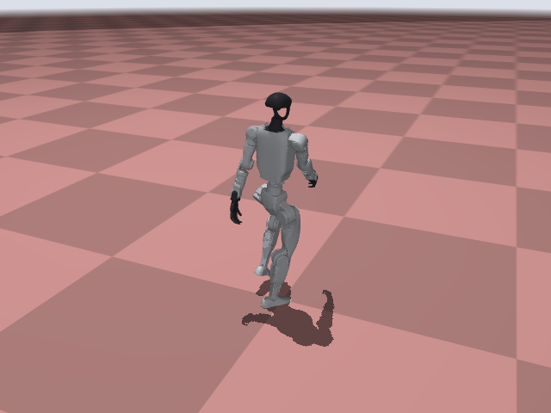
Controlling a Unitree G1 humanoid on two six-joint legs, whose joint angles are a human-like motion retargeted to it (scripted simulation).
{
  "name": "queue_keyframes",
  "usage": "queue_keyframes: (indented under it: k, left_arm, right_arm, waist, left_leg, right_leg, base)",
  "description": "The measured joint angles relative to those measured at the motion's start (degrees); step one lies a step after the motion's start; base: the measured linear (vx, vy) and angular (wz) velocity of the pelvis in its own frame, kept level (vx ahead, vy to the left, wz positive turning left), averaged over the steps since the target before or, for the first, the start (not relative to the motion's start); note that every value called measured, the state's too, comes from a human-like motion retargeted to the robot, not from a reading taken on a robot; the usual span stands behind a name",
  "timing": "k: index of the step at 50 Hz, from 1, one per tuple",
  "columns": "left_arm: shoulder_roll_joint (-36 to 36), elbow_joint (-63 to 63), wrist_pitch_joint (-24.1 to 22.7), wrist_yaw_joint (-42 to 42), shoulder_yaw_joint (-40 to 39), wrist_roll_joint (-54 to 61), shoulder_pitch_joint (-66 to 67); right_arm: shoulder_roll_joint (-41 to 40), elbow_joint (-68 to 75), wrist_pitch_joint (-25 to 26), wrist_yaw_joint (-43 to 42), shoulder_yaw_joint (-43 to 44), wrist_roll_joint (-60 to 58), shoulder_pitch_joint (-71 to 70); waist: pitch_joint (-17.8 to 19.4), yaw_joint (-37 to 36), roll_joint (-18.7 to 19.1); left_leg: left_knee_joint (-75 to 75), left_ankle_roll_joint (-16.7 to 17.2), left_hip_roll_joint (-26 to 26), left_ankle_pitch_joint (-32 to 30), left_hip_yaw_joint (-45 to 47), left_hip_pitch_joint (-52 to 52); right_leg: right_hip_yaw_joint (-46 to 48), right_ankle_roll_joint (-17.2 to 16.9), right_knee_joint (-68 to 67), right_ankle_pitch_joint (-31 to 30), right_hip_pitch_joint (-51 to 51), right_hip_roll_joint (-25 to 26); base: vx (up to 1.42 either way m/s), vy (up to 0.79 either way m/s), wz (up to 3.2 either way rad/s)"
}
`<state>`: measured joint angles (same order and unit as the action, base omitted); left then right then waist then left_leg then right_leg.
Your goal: Upper body actions
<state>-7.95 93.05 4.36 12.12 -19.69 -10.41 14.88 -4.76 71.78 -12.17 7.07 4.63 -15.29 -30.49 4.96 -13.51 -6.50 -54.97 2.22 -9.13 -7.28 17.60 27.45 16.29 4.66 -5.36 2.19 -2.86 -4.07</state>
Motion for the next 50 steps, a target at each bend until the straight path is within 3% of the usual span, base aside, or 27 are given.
queue_keyframes:
  k: [5,8,10,15,20,23,25,30,34,38,42,50]
  left_arm:
    - [-2.02,-1.70,-0.74,-1.08,0.38,-0.38,-1.72]
    - [-2.77,-2.10,-0.94,-1.84,0.55,-0.45,-2.74]
    - [-2.88,-2.15,-1.00,-1.99,0.74,-0.10,-3.71]
    - [-2.47,0.07,-2.02,-3.22,2.93,3.06,-9.29]
    - [-1.09,3.86,-4.75,-7.29,7.46,10.41,-17.93]
    - [0.78,2.86,-4.67,-5.81,9.23,13.10,-23.81]
    - [2.25,0.79,-5.31,-5.27,8.87,15.22,-27.78]
    - [4.39,-9.64,-7.40,-5.17,7.11,18.90,-38.24]
    - [4.92,-17.96,-9.51,-6.77,6.72,17.16,-45.44]
    - [4.11,-22.07,-11.07,-8.39,8.24,15.08,-49.40]
    - [3.31,-22.58,-11.75,-10.71,10.37,11.65,-50.31]
    - [4.59,-19.71,-12.20,-11.77,10.55,12.75,-45.54]
  right_arm:
    - [-0.69,2.06,0.67,2.18,-2.54,1.55,7.28]
    - [0.18,3.49,0.63,1.97,-3.75,1.41,11.54]
    - [1.38,4.53,0.58,1.87,-4.34,0.14,14.16]
    - [5.37,8.50,1.06,1.34,-3.14,-6.69,19.88]
    - [9.04,14.86,4.07,0.83,1.59,-9.66,26.25]
    - [10.78,19.32,5.84,0.81,5.31,-10.90,28.94]
    - [12.44,21.97,6.32,0.29,6.72,-12.06,30.34]
    - [17.16,25.62,8.64,-0.27,7.99,-16.18,34.64]
    - [20.33,25.62,13.39,0.06,9.45,-16.07,40.15]
    - [21.59,25.62,18.34,-1.40,11.25,-12.51,46.42]
    - [20.59,25.62,21.33,-1.29,13.98,-9.11,49.84]
    - [17.38,25.62,14.71,6.15,15.10,-9.33,44.00]
  waist:
    - [-5.62,6.27,0.08]
    - [-8.49,8.59,1.77]
    - [-9.50,9.96,2.52]
    - [-11.36,14.55,3.52]
    - [-9.50,14.55,3.65]
    - [-7.72,13.16,4.92]
    - [-6.83,12.91,5.31]
    - [-1.26,19.51,7.02]
    - [3.36,27.23,7.67]
    - [3.91,30.85,8.46]
    - [3.18,31.15,8.58]
    - [-0.12,26.94,8.23]
  left_leg:
    - [24.69,-0.15,6.28,-0.93,-1.17,-16.79]
    - [38.92,2.22,8.18,5.86,-1.40,-24.84]
    - [45.02,0.58,9.27,10.13,-0.84,-27.59]
    - [50.49,-1.78,11.04,11.75,-3.96,-28.14]
    - [49.45,-3.66,11.15,12.77,-4.70,-28.59]
    - [48.79,-4.38,9.24,13.53,-2.83,-28.77]
    - [48.54,-5.00,8.69,13.92,-0.52,-28.35]
    - [47.93,-7.47,8.72,14.10,1.35,-29.34]
    - [48.15,-8.87,8.79,13.25,-1.94,-31.43]
    - [47.53,-9.04,7.70,13.06,-3.97,-31.41]
    - [46.84,-8.96,7.04,13.26,-4.56,-30.95]
    - [49.25,-7.84,7.33,12.66,-1.45,-30.78]
  right_leg:
    - [2.09,-1.83,-0.62,1.28,0.83,0.53]
    - [3.03,-2.47,-0.61,1.58,1.19,2.61]
    - [3.71,-3.06,-0.62,1.69,0.86,3.13]
    - [6.94,-5.01,-2.53,2.05,1.69,1.94]
    - [8.93,-5.45,-10.39,-1.19,3.48,0.15]
    - [11.89,-5.74,-24.90,-11.93,9.45,-3.81]
    - [10.57,-3.53,-37.84,-18.65,17.03,-7.17]
    - [12.02,5.06,-65.75,-11.39,32.58,-14.21]
    - [7.99,4.26,-77.22,-8.95,44.44,-14.53]
    - [6.94,5.60,-79.51,-7.24,52.24,-13.70]
    - [6.72,7.08,-76.17,-6.89,53.09,-11.90]
    - [8.98,3.56,-60.60,-9.66,39.07,-6.47]
  base:
    - [0.29,-0.02,0.57]
    - [0.38,0.00,0.24]
    - [0.38,0.00,0.28]
    - [0.32,0.01,0.54]
    - [0.32,0.00,0.10]
    - [0.21,0.01,-0.64]
    - [0.07,0.06,-1.05]
    - [-0.01,0.21,-0.28]
    - [-0.01,0.13,0.76]
    - [0.08,-0.01,0.45]
    - [0.05,-0.09,0.11]
    - [-0.02,-0.06,-0.36]
